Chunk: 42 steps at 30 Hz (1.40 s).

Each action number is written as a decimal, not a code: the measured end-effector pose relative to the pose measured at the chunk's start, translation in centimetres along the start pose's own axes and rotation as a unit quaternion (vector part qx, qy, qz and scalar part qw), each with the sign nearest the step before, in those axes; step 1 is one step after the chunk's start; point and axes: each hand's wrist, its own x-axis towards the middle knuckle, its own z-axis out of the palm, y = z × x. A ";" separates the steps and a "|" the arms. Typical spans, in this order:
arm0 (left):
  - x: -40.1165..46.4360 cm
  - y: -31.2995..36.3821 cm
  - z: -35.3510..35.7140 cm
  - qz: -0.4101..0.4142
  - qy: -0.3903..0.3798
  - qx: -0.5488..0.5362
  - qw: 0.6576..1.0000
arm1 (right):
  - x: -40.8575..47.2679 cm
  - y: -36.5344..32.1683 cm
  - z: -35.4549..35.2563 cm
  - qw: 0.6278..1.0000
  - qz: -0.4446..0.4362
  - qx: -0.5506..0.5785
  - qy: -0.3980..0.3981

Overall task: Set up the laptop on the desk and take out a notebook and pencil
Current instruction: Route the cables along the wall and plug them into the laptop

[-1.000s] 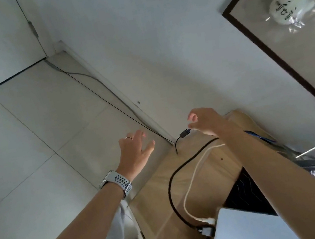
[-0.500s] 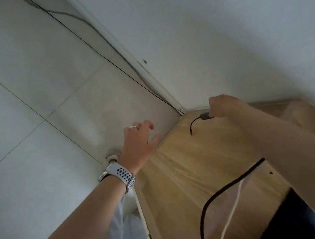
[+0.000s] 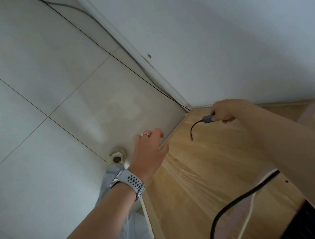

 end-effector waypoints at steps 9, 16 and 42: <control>0.2 5.2 -4.5 0.017 0.008 0.003 1.000 | -11.7 -2.1 -2.9 0.986 -0.130 0.031 0.102; -3.5 9.7 -12.1 0.127 -0.053 0.049 0.989 | -24.0 -0.8 -2.9 0.968 -0.159 0.079 0.178; -30.3 13.5 -3.2 -0.112 0.022 -0.558 0.822 | -38.1 -6.1 27.7 0.772 -0.277 0.461 0.339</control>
